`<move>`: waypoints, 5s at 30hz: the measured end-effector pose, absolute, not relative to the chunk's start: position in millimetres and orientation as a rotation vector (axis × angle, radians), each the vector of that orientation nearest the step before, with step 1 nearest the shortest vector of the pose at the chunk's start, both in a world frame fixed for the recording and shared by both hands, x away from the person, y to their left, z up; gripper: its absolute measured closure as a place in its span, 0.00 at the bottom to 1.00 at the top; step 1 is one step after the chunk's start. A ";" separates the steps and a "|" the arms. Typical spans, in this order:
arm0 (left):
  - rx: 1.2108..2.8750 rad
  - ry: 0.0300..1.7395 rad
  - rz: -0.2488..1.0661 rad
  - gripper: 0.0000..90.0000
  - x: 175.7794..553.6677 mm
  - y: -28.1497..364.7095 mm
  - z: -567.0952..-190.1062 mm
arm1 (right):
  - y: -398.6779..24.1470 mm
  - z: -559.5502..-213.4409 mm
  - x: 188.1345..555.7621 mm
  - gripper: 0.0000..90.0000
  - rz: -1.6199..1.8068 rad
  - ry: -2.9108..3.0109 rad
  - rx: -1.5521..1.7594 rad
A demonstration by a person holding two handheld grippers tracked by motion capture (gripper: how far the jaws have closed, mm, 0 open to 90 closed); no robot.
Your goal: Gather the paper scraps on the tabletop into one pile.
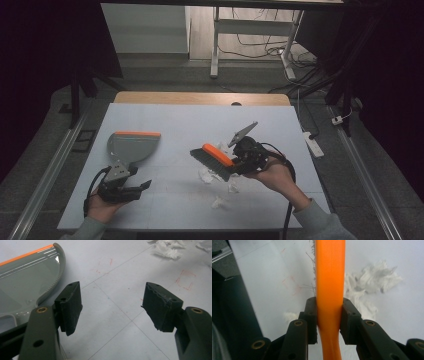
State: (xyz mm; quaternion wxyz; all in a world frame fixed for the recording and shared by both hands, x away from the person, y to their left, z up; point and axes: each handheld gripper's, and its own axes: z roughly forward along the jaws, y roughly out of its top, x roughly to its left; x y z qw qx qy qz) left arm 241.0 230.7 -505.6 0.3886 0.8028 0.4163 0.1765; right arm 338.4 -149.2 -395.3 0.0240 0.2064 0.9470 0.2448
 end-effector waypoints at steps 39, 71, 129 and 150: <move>2.044 1.066 0.446 0.36 241.4 231.6 -507.1 | -143.0 -415.6 340.5 0.78 0.602 2.845 0.553; 2.051 1.051 0.442 0.36 240.6 228.9 -506.5 | -192.1 -432.8 384.0 0.78 0.462 2.804 1.151; 2.049 1.049 0.441 0.36 242.0 229.8 -506.7 | -196.3 -414.0 419.2 0.78 0.496 2.694 0.712; 2.039 1.049 0.441 0.36 243.4 229.5 -505.0 | -269.1 -433.1 352.9 0.78 0.756 2.520 0.912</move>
